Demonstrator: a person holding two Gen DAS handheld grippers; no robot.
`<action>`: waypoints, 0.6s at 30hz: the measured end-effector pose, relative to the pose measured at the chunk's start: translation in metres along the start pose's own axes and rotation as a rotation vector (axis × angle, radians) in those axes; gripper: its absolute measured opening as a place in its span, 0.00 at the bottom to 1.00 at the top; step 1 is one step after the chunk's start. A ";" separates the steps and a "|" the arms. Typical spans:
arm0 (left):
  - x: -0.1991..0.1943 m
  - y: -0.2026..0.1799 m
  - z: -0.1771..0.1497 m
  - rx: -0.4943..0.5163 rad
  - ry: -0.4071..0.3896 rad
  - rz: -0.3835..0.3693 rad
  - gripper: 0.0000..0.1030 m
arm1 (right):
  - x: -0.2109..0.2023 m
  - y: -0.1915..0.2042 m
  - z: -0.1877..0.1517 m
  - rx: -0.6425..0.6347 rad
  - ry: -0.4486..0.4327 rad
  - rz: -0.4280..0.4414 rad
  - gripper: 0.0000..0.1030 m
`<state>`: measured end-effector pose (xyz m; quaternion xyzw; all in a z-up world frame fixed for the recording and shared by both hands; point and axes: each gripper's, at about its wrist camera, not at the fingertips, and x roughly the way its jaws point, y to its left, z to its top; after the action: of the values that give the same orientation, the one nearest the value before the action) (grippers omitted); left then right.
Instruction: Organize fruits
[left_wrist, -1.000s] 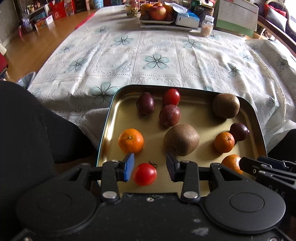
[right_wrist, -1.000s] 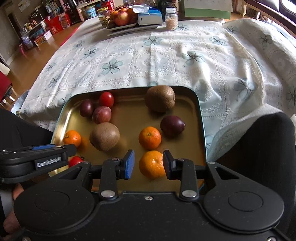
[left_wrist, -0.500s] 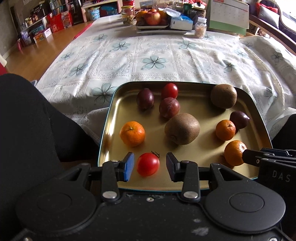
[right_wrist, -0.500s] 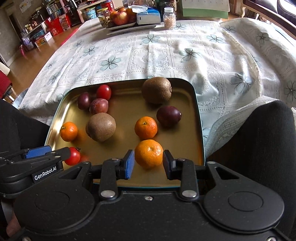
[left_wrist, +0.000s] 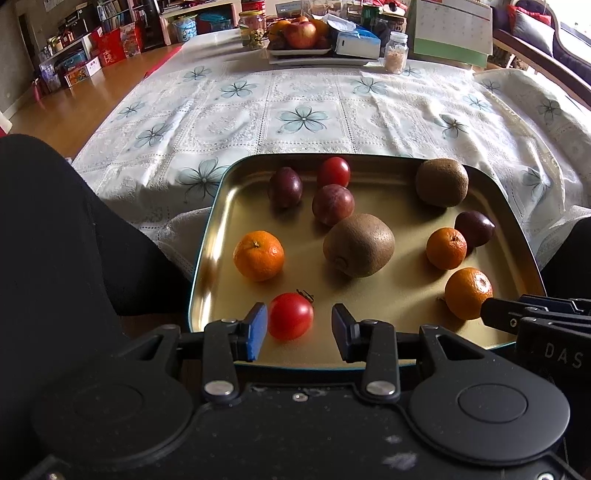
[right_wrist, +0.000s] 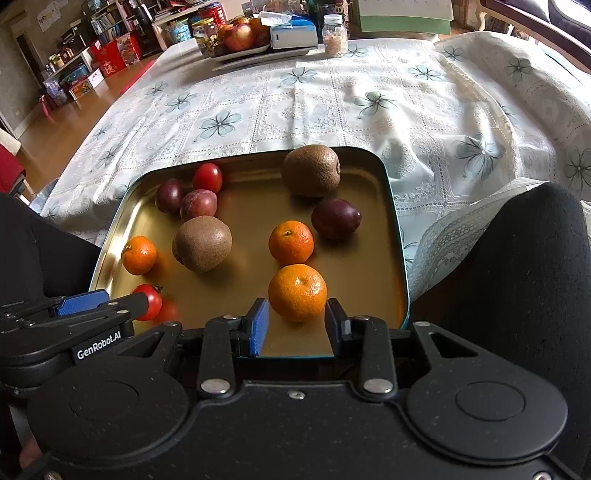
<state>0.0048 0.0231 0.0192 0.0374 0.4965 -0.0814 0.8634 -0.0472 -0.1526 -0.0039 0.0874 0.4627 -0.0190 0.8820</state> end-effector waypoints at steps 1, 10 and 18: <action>0.001 0.000 0.000 0.000 0.003 -0.002 0.39 | 0.001 0.001 0.000 -0.006 0.001 -0.003 0.42; 0.007 0.003 0.000 -0.021 0.027 -0.003 0.39 | 0.004 0.003 -0.001 -0.014 0.015 -0.010 0.42; 0.009 0.003 0.000 -0.025 0.037 -0.006 0.39 | 0.006 0.005 -0.001 -0.019 0.022 -0.022 0.42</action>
<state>0.0100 0.0249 0.0114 0.0265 0.5137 -0.0769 0.8541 -0.0444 -0.1472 -0.0090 0.0742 0.4733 -0.0235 0.8775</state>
